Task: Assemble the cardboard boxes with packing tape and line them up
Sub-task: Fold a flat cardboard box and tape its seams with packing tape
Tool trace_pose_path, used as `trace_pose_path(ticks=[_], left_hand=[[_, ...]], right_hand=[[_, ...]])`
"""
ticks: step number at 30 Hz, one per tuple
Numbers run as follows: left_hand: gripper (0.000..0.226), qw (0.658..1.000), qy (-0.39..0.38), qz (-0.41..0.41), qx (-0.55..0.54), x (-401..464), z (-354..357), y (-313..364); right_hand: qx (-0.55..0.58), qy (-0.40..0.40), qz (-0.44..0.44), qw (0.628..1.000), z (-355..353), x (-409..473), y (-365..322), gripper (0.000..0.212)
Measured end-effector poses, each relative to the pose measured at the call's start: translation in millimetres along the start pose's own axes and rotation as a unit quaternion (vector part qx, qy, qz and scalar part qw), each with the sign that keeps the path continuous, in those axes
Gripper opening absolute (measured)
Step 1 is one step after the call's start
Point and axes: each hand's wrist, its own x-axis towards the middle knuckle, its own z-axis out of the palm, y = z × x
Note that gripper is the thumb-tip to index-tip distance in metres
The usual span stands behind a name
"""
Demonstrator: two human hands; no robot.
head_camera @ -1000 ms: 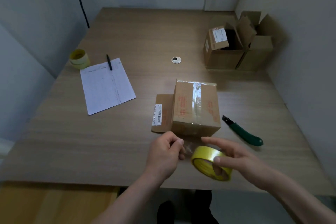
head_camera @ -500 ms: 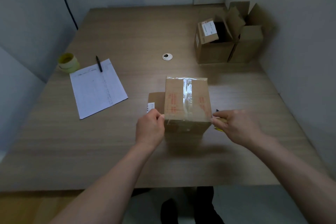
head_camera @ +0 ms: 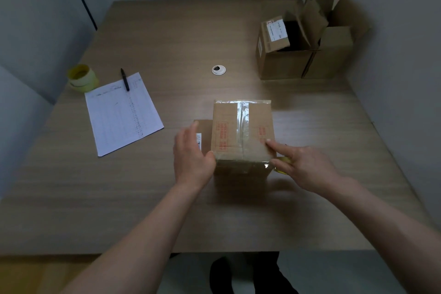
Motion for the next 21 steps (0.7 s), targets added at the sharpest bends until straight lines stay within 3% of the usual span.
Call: trace_pose_path(ticks=[2, 3, 5, 8, 11, 17, 21], left_hand=[[0.065, 0.970, -0.043, 0.228, 0.078, 8.2, 6.2, -4.3], [0.065, 0.945, -0.090, 0.295, 0.109, 12.6, 12.5, -6.6], [0.063, 0.911, -0.162, 0.352, 0.141, 20.0, 28.4, -13.5], [0.053, 0.886, -0.129, 0.417, 0.156, 28.0, 43.8, -24.3], [0.052, 0.888, -0.103, 0.429, 0.131, 30.6, 47.1, -31.7], [0.060, 0.932, -0.126, 0.333, 0.075, 26.2, 40.9, -21.3], [0.060, 0.941, -0.086, 0.315, 0.092, 15.3, 40.7, -15.9]], right_hand=[[-0.016, 0.008, -0.049, 0.999, 3.3, 4.7, 6.0, 0.054], [-0.020, 0.020, -0.071, 0.997, 5.2, 6.6, 9.7, 0.054], [-0.023, 0.057, -0.112, 0.992, 8.5, 9.1, 17.0, 0.056], [-0.028, 0.154, -0.189, 0.970, 15.0, 11.1, 23.6, 0.058], [-0.020, 0.190, -0.226, 0.955, 18.0, 13.9, 26.4, 0.055], [-0.027, 0.167, -0.256, 0.952, 4.8, 23.7, 26.1, 0.060], [-0.030, 0.134, -0.285, 0.949, -0.7, 36.8, 31.6, 0.058]])
